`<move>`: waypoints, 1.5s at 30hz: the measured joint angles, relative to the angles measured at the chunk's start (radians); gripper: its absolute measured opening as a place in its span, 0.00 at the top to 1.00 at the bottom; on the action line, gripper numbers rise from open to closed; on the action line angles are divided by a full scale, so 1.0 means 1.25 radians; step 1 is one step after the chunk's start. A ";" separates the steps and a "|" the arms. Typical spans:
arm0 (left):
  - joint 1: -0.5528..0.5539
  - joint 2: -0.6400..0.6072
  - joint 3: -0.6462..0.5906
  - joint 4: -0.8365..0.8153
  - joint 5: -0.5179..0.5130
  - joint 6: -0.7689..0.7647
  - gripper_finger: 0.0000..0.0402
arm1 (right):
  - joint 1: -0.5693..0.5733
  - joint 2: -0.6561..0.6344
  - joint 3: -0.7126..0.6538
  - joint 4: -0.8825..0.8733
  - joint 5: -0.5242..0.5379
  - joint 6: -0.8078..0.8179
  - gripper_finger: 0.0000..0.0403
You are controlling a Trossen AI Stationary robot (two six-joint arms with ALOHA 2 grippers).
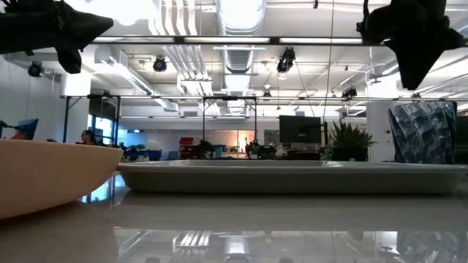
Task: Pick and place plate/cup/fork/spoon on tray
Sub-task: Put the black cup on the top left of the gray tray
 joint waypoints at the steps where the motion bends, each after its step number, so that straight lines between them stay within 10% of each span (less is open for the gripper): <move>1: 0.000 0.000 0.000 0.000 0.000 0.000 1.00 | 0.000 0.000 -0.008 0.018 0.000 -0.001 0.80; 17: 0.000 0.008 0.000 0.000 0.000 0.000 1.00 | 0.000 0.014 -0.089 0.100 0.063 -0.053 0.61; 36: 0.000 0.014 0.000 0.000 0.000 0.000 1.00 | 0.000 0.014 -0.128 0.139 0.058 -0.050 0.96; 45: 0.000 0.015 0.000 -0.001 0.000 0.000 1.00 | 0.000 0.013 -0.106 0.119 0.055 -0.063 0.98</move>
